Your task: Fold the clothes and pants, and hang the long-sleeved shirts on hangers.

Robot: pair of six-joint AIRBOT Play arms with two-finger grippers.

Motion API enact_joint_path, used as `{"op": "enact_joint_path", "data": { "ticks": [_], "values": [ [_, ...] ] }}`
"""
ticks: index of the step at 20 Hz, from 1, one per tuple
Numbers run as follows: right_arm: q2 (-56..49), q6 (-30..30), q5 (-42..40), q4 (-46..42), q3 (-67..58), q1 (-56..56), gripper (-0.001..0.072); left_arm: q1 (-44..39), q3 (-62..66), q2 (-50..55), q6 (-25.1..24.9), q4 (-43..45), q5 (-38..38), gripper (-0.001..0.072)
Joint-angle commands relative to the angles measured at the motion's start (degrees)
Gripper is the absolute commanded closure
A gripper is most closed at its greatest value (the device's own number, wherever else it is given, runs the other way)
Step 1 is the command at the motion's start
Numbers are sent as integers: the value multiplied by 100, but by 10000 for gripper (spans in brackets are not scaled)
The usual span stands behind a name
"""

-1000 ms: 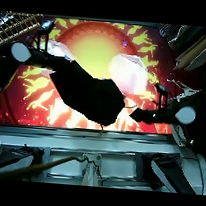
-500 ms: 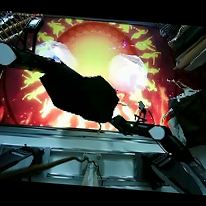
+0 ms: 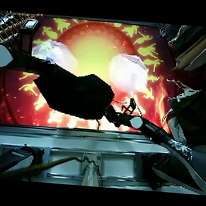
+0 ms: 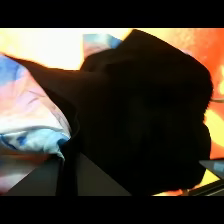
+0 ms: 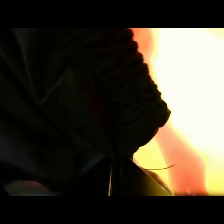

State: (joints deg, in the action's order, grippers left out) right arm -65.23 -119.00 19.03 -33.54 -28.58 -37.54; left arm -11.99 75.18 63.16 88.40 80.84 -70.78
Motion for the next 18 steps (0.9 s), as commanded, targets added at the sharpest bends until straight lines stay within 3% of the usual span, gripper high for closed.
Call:
{"op": "enact_joint_path", "data": {
  "ticks": [1,4,9,13,18],
  "values": [
    [-81,413,173,-140,-555,225,657,22,0,-20,9,26,17,682],
    [841,1368,1119,-1032,-1222,857,657,107,13,-343,26,11,435,682],
    [2299,1700,2605,-2791,-3128,2052,656,114,13,-1840,894,-26,2295,682],
    [2518,2382,3877,-3003,-4981,2446,656,109,13,-3215,981,-540,3713,683],
    [2518,2424,4645,-3139,-6426,2446,656,111,11,-4229,979,-590,3799,682]
  ]
}}
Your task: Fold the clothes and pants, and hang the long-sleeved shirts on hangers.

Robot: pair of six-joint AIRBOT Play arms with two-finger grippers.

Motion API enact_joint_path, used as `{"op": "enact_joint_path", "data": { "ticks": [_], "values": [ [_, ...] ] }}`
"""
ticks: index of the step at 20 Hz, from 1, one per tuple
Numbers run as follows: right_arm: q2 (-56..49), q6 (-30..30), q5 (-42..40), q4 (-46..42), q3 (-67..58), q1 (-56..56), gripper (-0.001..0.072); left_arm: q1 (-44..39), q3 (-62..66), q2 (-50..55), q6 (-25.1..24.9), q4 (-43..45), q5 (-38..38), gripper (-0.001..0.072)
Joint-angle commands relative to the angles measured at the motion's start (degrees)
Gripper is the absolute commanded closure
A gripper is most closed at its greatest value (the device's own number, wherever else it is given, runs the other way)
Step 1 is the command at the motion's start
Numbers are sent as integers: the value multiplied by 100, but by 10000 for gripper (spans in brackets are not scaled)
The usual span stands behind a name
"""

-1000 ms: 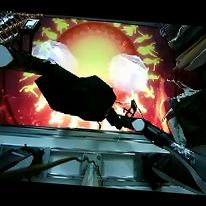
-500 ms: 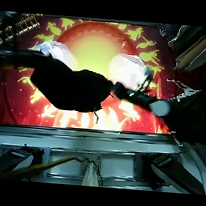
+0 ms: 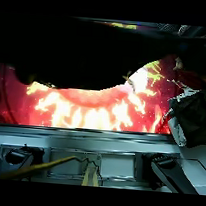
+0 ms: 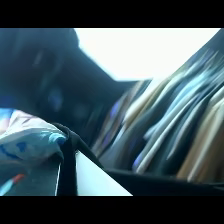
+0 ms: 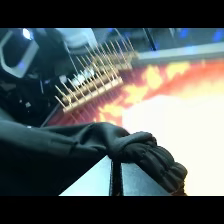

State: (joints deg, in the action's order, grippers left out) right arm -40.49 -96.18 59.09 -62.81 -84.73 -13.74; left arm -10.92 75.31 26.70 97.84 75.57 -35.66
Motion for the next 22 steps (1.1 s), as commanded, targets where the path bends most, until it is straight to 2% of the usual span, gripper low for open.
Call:
{"op": "enact_joint_path", "data": {
  "ticks": [1,4,9,12,15,18,21,22],
  "values": [
    [44,140,835,-212,-1005,66,656,4,-2,-717,37,-63,240,683],
    [50,133,1674,-168,-1460,57,656,4,-2,-1019,37,-68,-192,683],
    [35,-79,3067,-210,-1661,48,657,7,-9,-1198,35,-238,-1331,683],
    [-140,-59,3289,-789,-1327,48,657,7,-166,-780,11,-37,-1779,682],
    [-573,-52,3056,-1270,-608,48,657,7,-654,116,-549,-15,-1655,682],
    [-1384,-9,1961,-1720,157,48,657,7,-1147,1591,-1156,-15,-761,682],
    [-2785,-120,-26,-2133,459,181,656,7,-1294,3668,-1362,-83,1397,682],
    [-3403,-378,-656,-1956,317,323,610,7,-1250,4336,-1165,-439,2190,681]
  ]
}}
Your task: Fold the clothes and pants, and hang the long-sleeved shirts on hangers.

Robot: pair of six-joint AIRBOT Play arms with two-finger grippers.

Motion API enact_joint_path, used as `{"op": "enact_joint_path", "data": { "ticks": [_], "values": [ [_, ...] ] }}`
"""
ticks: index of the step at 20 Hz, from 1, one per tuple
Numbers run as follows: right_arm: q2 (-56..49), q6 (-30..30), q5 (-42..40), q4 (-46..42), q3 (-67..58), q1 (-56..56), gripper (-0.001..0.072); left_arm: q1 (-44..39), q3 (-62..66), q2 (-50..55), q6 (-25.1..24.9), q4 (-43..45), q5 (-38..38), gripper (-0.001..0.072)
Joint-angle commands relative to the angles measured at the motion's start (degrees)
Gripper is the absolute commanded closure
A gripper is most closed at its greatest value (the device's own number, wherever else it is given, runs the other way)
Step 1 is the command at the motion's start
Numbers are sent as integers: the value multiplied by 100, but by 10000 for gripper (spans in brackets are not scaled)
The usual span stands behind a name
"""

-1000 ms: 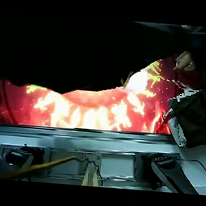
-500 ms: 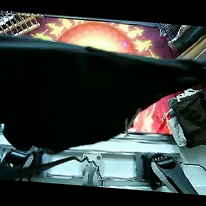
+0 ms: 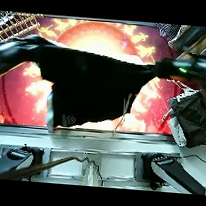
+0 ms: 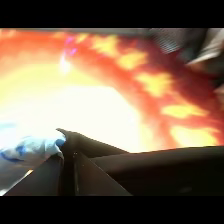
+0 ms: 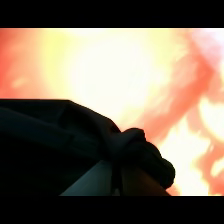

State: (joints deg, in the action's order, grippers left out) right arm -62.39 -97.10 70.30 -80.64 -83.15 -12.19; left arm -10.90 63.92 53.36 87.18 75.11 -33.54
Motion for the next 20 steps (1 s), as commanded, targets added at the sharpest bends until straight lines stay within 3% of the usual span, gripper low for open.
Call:
{"op": "enact_joint_path", "data": {
  "ticks": [1,2,3,4,7,8,9,11,13,16,18,20],
  "values": [
    [-1825,-476,-1934,280,-146,332,290,4,20,2181,90,-903,2308,607],
    [-2297,-553,-1722,874,-494,494,25,9,221,2577,162,-1493,2229,258],
    [-2638,-514,-1360,1449,-785,634,95,35,372,2791,157,-1969,2011,22],
    [-2767,-323,-1102,1698,-892,693,175,79,446,2857,155,-2192,1690,33],
    [-2647,-68,-289,957,-863,643,217,321,450,2682,146,-2087,566,63],
    [-2586,-22,39,669,-822,629,266,466,448,2566,144,-1971,15,183],
    [-2474,85,328,459,-680,632,281,590,446,2441,98,-1853,-535,251],
    [-2061,111,614,101,-42,660,281,715,328,2048,90,-1528,-1423,257],
    [-1561,-76,306,-118,957,863,283,688,-234,1370,94,-1519,-1552,257],
    [-1482,-160,-9,942,1908,1593,281,483,-1508,214,348,-1517,-1532,257],
    [-1624,407,-240,2107,2190,1930,281,439,-2330,-437,579,-1519,-1528,256],
    [-1893,713,-387,2608,2208,1963,280,444,-2898,-953,678,-1521,-1512,256]
  ]
}}
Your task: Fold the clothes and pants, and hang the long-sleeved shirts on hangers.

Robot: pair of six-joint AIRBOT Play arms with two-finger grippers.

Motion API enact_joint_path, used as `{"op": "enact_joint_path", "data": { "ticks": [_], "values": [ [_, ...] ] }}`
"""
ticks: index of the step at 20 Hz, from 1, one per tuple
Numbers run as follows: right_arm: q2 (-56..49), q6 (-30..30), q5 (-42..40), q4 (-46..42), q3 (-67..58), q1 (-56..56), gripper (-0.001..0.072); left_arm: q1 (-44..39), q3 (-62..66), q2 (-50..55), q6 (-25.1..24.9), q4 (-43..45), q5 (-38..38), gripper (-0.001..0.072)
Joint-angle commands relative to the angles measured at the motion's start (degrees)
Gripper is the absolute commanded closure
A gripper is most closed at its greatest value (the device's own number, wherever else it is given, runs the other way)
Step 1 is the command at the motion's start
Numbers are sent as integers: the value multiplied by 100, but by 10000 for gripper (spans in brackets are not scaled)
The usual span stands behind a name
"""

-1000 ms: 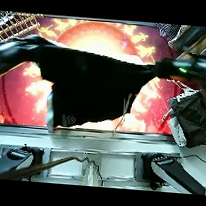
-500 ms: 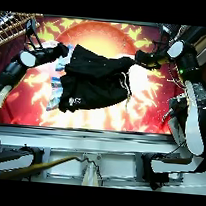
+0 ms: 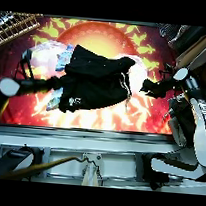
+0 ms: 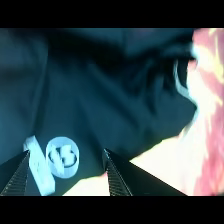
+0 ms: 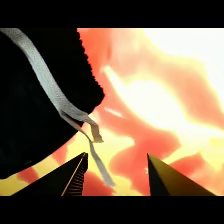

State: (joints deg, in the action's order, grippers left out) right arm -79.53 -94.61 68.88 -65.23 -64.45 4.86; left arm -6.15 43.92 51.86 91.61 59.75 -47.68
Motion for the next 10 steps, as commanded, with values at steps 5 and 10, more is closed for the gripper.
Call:
{"op": "enact_joint_path", "data": {
  "ticks": [5,10],
  "values": [
    [-870,507,-579,1386,330,-133,196,-31,-1384,-1495,380,-146,-129,256],
    [-1054,348,-1316,1443,304,-354,197,-35,-1384,-1598,378,-291,-350,256]
  ]
}}
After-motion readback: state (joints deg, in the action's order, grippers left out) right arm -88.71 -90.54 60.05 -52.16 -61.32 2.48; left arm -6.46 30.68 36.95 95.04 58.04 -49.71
